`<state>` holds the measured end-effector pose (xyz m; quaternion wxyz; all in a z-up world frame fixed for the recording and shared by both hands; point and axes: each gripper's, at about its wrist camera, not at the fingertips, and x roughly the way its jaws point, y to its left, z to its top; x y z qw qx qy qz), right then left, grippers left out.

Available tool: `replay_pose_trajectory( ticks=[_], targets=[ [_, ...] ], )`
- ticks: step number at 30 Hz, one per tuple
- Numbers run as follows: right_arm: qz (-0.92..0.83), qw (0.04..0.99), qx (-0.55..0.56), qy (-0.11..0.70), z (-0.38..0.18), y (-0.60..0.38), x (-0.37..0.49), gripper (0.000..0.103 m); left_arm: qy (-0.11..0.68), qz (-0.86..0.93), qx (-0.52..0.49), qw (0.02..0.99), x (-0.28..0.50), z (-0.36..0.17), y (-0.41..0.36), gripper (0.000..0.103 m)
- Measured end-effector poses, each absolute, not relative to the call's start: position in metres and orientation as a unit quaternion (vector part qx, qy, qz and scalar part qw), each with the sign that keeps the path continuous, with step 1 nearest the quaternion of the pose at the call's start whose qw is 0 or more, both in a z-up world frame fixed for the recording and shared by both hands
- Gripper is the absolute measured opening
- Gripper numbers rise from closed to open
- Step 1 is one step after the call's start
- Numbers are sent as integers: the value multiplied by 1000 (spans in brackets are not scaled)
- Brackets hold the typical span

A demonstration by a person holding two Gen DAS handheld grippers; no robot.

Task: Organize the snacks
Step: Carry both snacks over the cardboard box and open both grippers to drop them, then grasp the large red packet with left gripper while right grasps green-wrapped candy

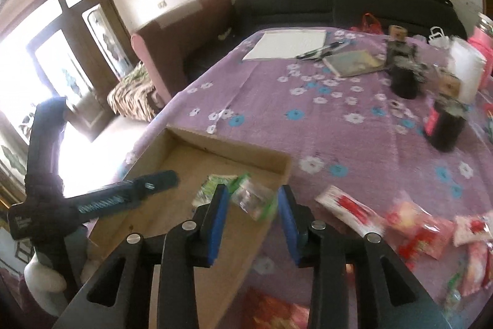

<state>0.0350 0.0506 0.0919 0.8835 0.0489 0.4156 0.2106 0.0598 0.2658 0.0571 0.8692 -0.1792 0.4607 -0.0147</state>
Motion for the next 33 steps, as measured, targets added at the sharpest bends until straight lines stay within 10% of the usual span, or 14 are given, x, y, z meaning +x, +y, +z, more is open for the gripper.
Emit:
replay_pose_trajectory(
  ticks=[29, 33],
  targets=[
    [208, 862, 55, 458, 39, 25, -16, 44, 408, 7, -179, 895, -27, 79, 248, 62],
    [196, 859, 1, 473, 31, 39, -23, 25, 415, -25, -159, 895, -33, 83, 222, 62]
  ],
)
